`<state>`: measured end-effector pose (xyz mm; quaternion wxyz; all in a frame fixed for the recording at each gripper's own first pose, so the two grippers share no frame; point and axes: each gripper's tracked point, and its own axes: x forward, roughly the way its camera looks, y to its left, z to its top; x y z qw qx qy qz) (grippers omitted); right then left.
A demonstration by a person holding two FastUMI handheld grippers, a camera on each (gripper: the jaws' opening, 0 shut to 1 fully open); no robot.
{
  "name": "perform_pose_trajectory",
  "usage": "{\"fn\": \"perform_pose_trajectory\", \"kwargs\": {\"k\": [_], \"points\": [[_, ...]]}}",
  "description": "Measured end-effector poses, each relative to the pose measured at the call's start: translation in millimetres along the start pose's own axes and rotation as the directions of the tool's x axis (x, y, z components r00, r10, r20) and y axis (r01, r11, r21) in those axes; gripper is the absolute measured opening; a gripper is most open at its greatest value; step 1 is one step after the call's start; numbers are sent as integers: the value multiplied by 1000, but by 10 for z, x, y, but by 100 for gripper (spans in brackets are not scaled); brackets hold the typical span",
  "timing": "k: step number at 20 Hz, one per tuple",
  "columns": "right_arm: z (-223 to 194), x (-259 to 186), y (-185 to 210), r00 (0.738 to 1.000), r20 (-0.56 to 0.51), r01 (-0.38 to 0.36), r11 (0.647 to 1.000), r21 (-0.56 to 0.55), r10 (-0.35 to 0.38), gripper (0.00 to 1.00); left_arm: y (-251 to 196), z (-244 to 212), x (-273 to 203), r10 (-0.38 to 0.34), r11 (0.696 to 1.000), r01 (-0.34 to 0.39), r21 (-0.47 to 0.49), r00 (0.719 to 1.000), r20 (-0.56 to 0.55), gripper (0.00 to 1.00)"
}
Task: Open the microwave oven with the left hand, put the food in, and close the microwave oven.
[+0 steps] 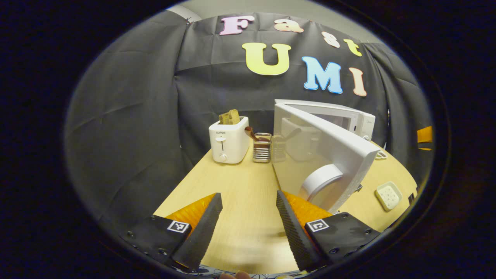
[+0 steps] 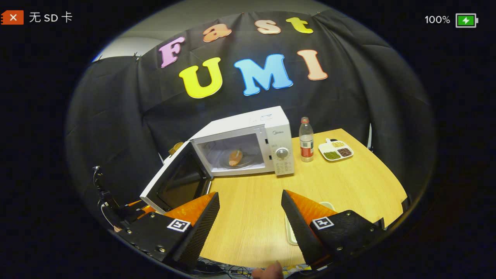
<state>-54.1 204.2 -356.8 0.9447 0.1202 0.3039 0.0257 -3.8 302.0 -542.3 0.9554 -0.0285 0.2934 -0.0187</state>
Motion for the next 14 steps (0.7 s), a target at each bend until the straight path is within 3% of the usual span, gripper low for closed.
{"fn": "perform_pose_trajectory", "kwargs": {"k": [6, 14], "points": [[299, -214, -276, 997, 46, 56, 998, 29, -58, 98, -414, 306, 165, -66, 998, 65, 12, 996, 59, 94], [869, -197, -469, 991, 133, 31, 1000, 6, -32, 98, -1148, 546, 455, -126, 989, 121, 82, 990, 56, 94]]}}
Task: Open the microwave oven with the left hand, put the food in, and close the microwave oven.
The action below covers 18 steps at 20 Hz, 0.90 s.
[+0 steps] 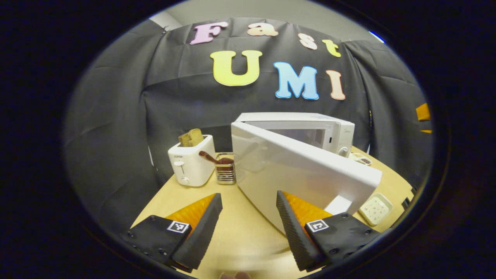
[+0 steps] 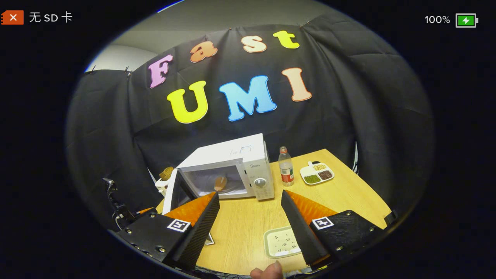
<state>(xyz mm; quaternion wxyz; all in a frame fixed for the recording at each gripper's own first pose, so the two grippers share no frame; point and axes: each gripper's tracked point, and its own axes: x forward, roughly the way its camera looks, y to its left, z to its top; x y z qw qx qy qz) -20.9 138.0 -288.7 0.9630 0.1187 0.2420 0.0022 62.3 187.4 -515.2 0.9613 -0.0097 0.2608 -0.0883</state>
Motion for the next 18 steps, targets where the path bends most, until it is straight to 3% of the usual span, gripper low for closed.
{"fn": "perform_pose_trajectory", "kwargs": {"k": [9, 18], "points": [[257, 423, -490, 1000, -15, -19, 1000, -14, 19, 98, -654, 223, 621, -20, 999, 20, 25, 1000, -7, 94], [380, 618, -931, 999, -27, 24, 1000, 0, -24, 98, -1128, 399, 1240, -42, 998, 41, 39, 999, 4, 94]]}}
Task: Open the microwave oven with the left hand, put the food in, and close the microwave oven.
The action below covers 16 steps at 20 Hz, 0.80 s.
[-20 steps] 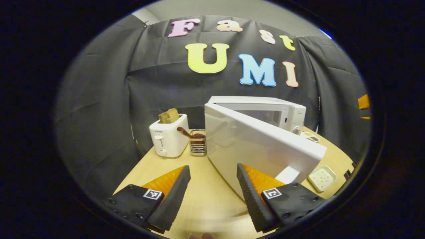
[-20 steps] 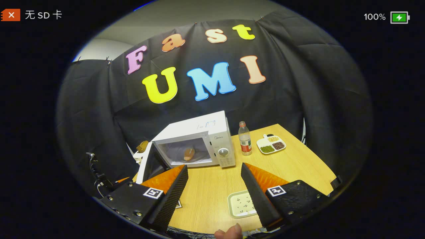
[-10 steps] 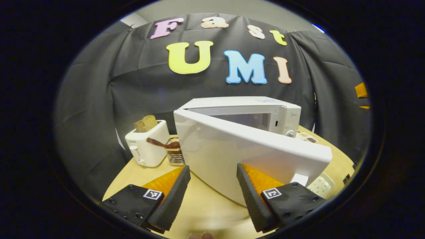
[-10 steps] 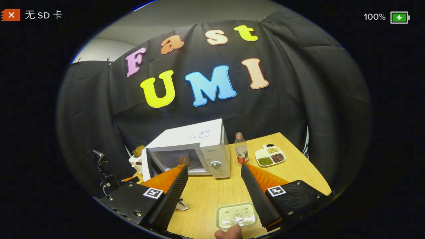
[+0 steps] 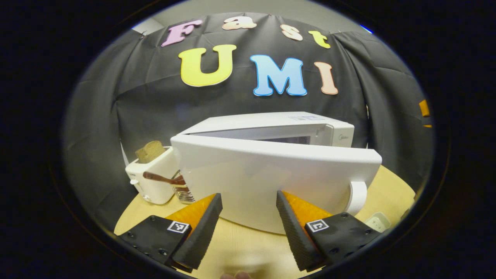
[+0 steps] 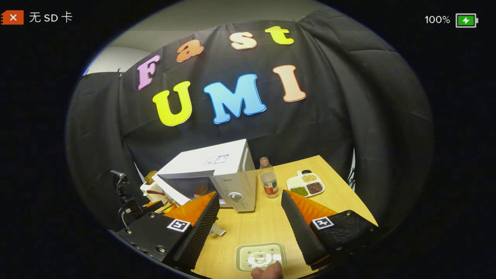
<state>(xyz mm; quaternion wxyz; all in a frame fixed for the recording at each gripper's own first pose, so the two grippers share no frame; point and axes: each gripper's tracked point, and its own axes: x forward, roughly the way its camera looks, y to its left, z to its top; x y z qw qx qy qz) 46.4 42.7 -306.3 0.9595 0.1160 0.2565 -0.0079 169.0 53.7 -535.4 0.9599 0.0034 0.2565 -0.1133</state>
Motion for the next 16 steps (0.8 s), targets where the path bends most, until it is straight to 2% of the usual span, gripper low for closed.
{"fn": "perform_pose_trajectory", "kwargs": {"k": [10, 14, 16], "points": [[30, 26, -372, 999, -8, 44, 999, -8, -44, 98, -300, 340, 786, -23, 1000, 22, 4, 999, 27, 95], [57, 46, -438, 999, -5, 44, 999, 6, -44, 98, -362, 327, 840, -18, 999, 19, -28, 999, 31, 94], [29, -13, -427, 999, -6, 39, 999, 8, -39, 98, -358, 349, 851, -12, 1000, 12, -15, 999, 33, 97]]}}
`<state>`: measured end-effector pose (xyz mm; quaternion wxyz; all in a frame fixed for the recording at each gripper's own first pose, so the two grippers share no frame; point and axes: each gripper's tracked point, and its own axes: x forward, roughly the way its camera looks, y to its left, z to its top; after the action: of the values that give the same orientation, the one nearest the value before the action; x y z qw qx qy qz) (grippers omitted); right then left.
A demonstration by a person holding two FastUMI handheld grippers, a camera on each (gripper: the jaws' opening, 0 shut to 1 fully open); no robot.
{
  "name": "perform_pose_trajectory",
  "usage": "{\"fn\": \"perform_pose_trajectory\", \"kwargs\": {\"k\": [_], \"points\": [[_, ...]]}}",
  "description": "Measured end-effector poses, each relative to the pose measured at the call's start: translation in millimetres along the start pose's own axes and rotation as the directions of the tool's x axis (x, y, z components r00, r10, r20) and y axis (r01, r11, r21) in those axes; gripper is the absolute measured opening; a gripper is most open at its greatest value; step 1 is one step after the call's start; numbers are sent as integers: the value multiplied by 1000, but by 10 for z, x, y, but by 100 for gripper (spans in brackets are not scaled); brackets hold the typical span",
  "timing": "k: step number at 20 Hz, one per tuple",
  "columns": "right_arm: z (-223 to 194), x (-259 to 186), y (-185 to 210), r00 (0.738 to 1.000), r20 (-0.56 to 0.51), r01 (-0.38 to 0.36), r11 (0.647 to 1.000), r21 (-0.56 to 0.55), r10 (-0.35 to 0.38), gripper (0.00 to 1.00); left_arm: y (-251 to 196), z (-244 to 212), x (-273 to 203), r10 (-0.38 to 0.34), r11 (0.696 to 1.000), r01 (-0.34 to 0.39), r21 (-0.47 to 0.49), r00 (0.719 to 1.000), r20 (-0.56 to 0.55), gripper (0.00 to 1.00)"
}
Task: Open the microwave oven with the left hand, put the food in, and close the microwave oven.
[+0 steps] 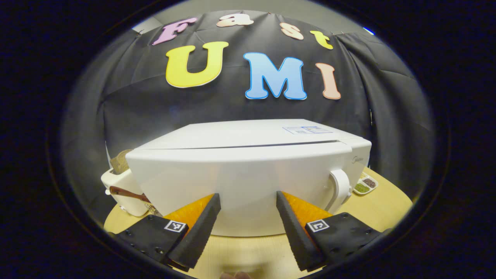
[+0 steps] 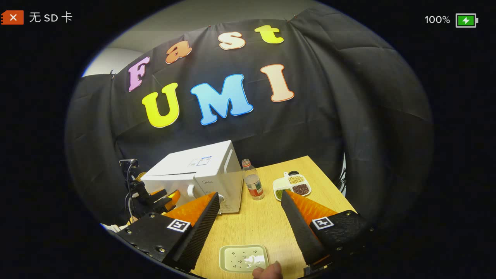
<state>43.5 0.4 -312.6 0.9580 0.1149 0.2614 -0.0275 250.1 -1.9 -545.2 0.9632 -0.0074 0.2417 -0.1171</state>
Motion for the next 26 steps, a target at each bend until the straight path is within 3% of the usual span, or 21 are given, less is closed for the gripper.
{"fn": "perform_pose_trajectory", "kwargs": {"k": [5, 10, 15, 19, 22, 24, 25, 26], "points": [[37, -187, 37, 999, 28, -15, 1000, -8, 15, 98, -28, 22, -13, 21, 1000, -21, -22, 1000, -12, 94], [227, -274, 21, 996, 78, -32, 999, -32, 34, 98, -142, 159, -543, 25, 999, -25, -31, 999, -22, 95], [559, -297, 61, 985, 157, -58, 994, -92, 72, 98, -172, 827, -1709, 64, 995, -58, -82, 995, 77, 97], [837, -389, 191, 970, 219, -71, 985, -156, 105, 98, -132, 1599, -2819, 109, 993, -95, -72, 972, 210, 95], [1039, -624, 414, 955, 263, -85, 977, -196, 136, 98, -86, 2053, -3570, 136, 989, -116, -86, 950, 280, 99], [1168, -876, 589, 941, 309, -77, 976, -205, 139, 98, -111, 2330, -4051, 120, 989, -86, -117, 935, 333, 94], [1217, -997, 675, 935, 329, -66, 976, -208, 133, 93, -76, 2408, -4260, 118, 989, -79, -125, 930, 349, 94], [1231, -1116, 763, 935, 333, -56, 976, -208, 125, 98, -13, 2428, -4443, 121, 988, -78, -135, 929, 351, 96]]}}
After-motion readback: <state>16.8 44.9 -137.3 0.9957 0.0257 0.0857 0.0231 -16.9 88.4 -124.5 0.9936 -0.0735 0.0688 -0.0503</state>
